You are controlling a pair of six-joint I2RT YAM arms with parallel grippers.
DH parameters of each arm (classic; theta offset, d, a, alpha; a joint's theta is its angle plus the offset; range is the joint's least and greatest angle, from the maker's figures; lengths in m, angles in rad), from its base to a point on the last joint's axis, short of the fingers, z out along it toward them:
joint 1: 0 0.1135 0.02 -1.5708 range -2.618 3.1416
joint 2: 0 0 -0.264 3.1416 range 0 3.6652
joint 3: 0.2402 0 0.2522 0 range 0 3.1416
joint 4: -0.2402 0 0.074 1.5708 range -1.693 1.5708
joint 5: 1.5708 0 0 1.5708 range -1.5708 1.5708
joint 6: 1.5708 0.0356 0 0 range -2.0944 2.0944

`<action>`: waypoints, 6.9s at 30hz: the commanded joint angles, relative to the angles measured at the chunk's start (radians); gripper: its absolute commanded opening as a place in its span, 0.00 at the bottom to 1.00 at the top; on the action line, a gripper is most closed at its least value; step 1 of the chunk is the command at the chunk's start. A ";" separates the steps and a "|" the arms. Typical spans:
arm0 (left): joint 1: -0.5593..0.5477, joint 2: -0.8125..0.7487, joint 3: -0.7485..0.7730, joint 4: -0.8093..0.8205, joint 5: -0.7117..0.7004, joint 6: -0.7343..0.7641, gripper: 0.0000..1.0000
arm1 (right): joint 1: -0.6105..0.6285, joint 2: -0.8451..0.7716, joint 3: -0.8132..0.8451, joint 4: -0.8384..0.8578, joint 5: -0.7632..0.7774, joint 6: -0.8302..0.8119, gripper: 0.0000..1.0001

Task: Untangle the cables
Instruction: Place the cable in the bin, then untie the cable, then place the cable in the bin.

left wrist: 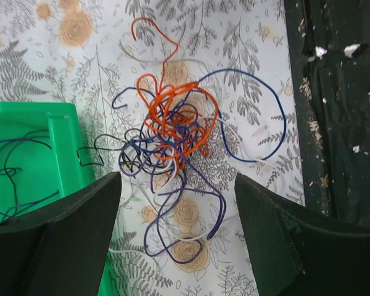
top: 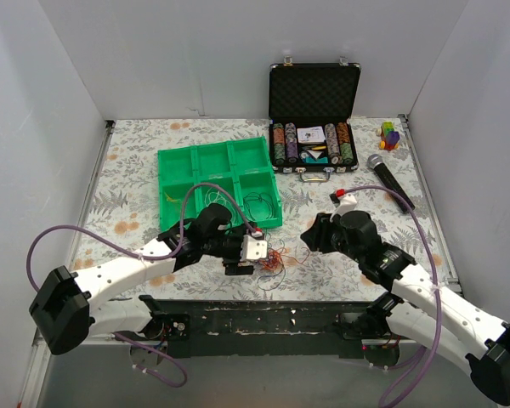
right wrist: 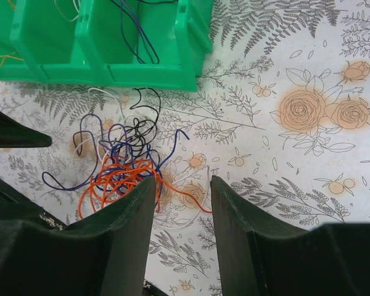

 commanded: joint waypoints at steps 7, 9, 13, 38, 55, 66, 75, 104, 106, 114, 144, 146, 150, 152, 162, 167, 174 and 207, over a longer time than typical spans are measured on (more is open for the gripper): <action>-0.002 -0.001 0.056 -0.265 0.013 0.221 0.62 | 0.015 -0.011 0.041 0.034 -0.072 0.005 0.50; -0.002 -0.013 0.049 -0.297 0.006 0.259 0.61 | 0.017 -0.001 0.052 0.031 -0.083 0.003 0.50; -0.002 -0.039 -0.012 -0.280 -0.033 0.314 0.59 | 0.018 0.008 0.075 0.036 -0.095 -0.017 0.51; -0.018 0.001 0.145 -0.200 0.044 0.249 0.00 | 0.211 0.350 0.138 0.252 -0.065 -0.084 0.57; -0.034 -0.098 0.412 -0.271 0.053 0.115 0.00 | 0.270 0.460 -0.061 0.375 0.040 0.020 0.55; -0.035 -0.085 0.414 -0.256 0.067 0.107 0.00 | 0.273 0.153 -0.025 0.194 0.245 -0.061 0.57; -0.051 -0.053 0.353 -0.185 0.069 0.106 0.00 | 0.271 -0.084 0.006 0.105 0.184 -0.164 0.67; -0.107 -0.009 0.461 -0.150 0.016 0.089 0.00 | 0.271 0.086 -0.113 0.458 -0.028 -0.190 0.57; -0.107 -0.010 0.495 -0.151 0.013 0.080 0.00 | 0.271 0.097 -0.139 0.468 -0.017 -0.175 0.53; -0.107 -0.003 0.653 -0.205 0.021 0.011 0.00 | 0.271 0.126 -0.216 0.458 0.046 -0.115 0.28; -0.107 0.014 0.700 0.350 -0.327 0.328 0.00 | 0.271 -0.057 -0.201 0.198 0.224 -0.041 0.44; -0.106 -0.001 0.626 0.382 -0.362 0.319 0.00 | 0.271 -0.072 -0.187 0.189 0.225 -0.046 0.45; -0.107 -0.016 0.450 0.491 -0.451 0.310 0.00 | 0.271 -0.098 -0.159 0.169 0.219 -0.047 0.45; -0.106 -0.016 0.382 0.546 -0.491 0.296 0.00 | 0.271 -0.112 -0.150 0.166 0.216 -0.049 0.45; -0.095 0.033 0.276 0.711 -0.539 0.250 0.00 | 0.271 -0.159 -0.132 0.119 0.233 -0.049 0.45; -0.081 0.079 0.287 0.766 -0.548 0.241 0.00 | 0.271 -0.164 -0.149 0.126 0.233 -0.038 0.45; -0.042 0.137 0.271 0.826 -0.574 0.223 0.00 | 0.271 -0.167 -0.150 0.128 0.235 -0.036 0.45; 0.047 0.186 0.205 0.849 -0.559 0.163 0.00 | 0.271 -0.202 -0.138 0.088 0.259 -0.049 0.44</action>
